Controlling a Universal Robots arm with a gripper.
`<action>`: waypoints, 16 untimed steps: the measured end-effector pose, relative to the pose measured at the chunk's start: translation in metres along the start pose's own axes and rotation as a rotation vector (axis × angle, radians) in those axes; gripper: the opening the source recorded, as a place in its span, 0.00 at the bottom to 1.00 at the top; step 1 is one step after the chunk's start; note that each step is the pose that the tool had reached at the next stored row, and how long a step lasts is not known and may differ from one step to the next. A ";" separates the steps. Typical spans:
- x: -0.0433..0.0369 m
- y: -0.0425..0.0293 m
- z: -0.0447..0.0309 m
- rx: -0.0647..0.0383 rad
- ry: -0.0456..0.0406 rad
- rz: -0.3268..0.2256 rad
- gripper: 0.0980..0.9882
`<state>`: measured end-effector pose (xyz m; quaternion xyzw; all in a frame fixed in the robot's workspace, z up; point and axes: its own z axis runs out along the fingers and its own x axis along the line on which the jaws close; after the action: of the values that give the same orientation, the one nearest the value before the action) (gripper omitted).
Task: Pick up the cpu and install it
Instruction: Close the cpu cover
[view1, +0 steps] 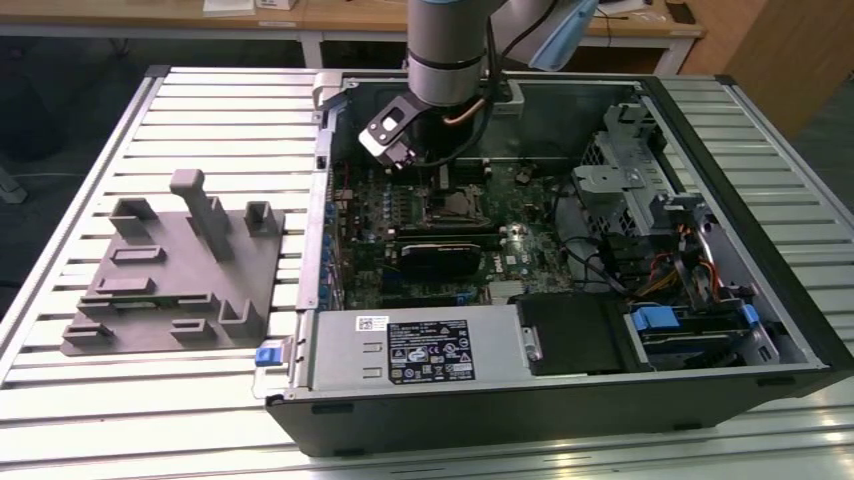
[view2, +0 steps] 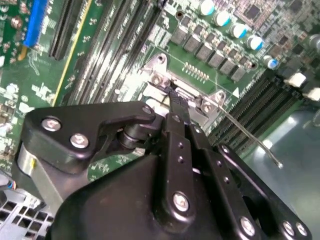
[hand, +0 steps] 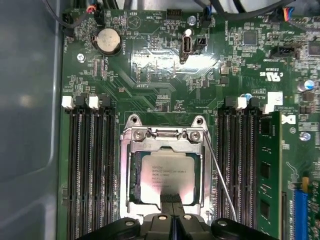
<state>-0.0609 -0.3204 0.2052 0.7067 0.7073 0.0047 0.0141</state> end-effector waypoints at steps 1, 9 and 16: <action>-0.0001 0.0000 -0.0028 0.000 -0.0002 0.000 0.01; -0.0001 0.0007 -0.0030 0.000 -0.0004 0.000 0.01; 0.0000 0.0004 0.0049 0.000 -0.0006 0.000 0.01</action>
<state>-0.0603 -0.3206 0.2004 0.7067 0.7074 0.0043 0.0141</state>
